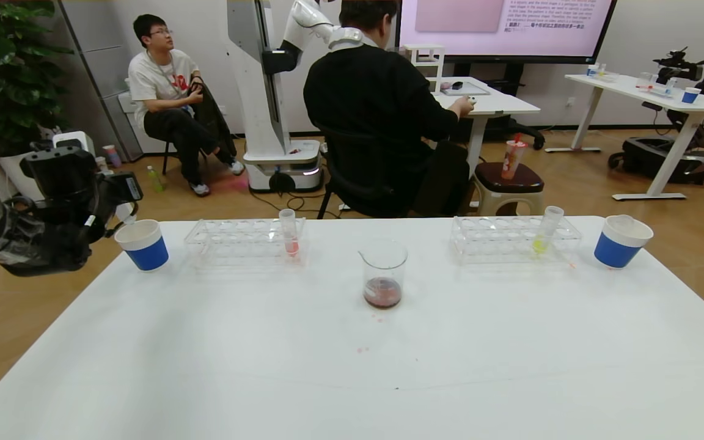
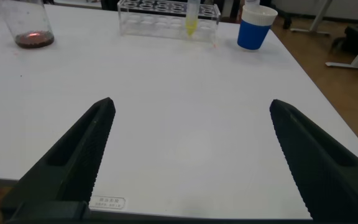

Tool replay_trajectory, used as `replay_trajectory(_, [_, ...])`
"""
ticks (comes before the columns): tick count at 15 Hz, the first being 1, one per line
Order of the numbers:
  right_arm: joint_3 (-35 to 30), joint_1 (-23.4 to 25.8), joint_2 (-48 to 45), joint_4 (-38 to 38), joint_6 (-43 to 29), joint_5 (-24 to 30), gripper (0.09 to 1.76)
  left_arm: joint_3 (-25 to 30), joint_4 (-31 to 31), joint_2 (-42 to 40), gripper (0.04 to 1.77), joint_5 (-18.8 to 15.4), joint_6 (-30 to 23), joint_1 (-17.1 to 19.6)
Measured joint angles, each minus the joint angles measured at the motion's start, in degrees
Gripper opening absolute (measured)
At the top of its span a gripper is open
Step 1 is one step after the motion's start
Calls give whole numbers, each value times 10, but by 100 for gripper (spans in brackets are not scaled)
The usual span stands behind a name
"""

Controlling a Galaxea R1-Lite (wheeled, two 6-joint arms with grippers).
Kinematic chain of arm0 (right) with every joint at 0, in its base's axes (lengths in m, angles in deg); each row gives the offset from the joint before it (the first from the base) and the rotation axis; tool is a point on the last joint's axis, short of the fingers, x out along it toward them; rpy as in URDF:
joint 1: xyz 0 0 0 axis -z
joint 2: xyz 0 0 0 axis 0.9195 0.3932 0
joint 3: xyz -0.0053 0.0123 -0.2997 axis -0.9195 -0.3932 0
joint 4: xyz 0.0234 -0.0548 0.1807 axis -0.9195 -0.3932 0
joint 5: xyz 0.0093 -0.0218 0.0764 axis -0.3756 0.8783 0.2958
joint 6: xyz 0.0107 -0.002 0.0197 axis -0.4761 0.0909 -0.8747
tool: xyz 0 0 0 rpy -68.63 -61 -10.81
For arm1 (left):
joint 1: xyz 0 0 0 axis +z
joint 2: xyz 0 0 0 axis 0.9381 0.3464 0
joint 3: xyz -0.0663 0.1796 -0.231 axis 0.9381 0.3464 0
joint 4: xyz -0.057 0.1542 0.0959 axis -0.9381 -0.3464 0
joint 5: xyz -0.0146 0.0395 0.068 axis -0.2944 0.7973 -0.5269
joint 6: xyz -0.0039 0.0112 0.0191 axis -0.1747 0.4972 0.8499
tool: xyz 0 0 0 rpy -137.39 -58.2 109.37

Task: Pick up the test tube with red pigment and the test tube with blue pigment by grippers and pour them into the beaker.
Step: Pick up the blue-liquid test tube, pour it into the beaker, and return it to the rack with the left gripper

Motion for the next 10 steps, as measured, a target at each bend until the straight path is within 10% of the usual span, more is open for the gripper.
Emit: replay_trajectory(10, [0, 0, 0, 0, 0, 0, 174, 77, 83, 62, 54, 1, -7, -1])
